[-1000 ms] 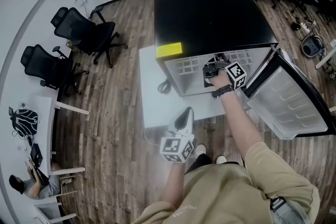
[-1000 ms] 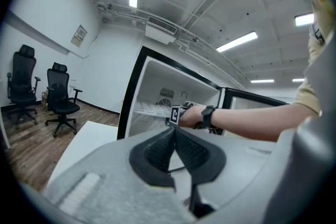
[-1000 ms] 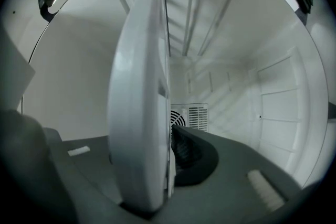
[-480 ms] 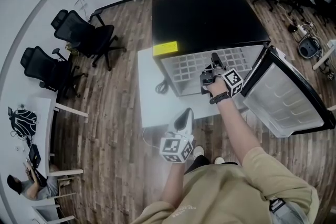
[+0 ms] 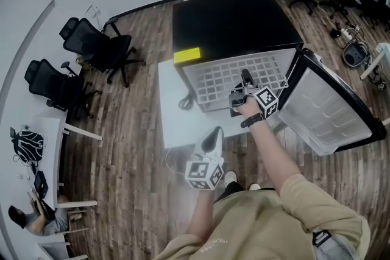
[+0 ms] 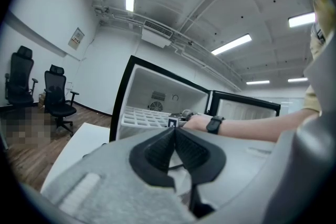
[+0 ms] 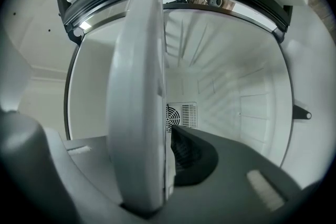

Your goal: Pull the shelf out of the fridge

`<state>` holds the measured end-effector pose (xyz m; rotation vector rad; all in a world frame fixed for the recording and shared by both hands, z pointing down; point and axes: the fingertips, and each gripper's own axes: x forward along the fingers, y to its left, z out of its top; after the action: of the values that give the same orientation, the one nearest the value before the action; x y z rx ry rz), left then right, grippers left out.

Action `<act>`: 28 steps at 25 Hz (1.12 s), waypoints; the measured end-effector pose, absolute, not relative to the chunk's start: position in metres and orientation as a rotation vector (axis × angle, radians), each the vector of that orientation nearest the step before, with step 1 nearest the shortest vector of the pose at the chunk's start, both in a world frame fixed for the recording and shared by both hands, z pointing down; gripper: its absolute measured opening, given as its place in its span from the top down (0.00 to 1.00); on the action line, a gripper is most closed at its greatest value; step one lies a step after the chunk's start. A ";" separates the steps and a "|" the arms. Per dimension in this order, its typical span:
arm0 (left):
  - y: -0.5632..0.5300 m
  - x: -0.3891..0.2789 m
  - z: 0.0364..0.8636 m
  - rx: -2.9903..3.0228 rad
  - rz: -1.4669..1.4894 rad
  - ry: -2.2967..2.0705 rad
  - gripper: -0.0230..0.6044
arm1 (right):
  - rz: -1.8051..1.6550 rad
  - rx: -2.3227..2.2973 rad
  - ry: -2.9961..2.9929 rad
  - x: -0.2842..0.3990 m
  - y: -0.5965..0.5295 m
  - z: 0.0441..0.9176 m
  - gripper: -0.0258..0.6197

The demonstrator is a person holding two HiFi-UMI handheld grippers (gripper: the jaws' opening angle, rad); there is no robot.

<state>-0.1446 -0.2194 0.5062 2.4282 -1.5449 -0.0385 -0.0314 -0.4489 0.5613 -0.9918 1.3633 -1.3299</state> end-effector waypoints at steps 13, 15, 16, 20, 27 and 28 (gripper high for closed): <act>-0.194 -0.144 0.499 2.443 -0.044 -1.556 0.96 | -1.339 -0.992 1.365 -0.027 -0.413 0.564 0.84; -0.194 -0.142 0.498 2.448 -0.043 -1.555 0.96 | -1.338 -0.989 1.369 -0.026 -0.408 0.564 0.83; -0.195 -0.141 0.495 2.449 -0.042 -1.555 0.96 | -1.338 -0.987 1.371 -0.025 -0.407 0.563 0.83; -0.198 -0.141 0.490 2.445 -0.040 -1.556 0.96 | -1.335 -0.968 1.385 -0.024 -0.399 0.550 0.83; -0.192 -0.138 0.482 2.447 -0.076 -1.552 0.96 | -1.375 -0.959 1.430 -0.017 -0.368 0.552 0.83; -0.193 -0.137 0.481 2.448 -0.077 -1.555 0.96 | -1.372 -0.964 1.450 -0.015 -0.360 0.554 0.83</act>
<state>-0.1370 -0.1926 0.4813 2.4481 -1.5552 -0.0772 -0.0154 -0.3604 0.5540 -0.9637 1.4503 -1.3718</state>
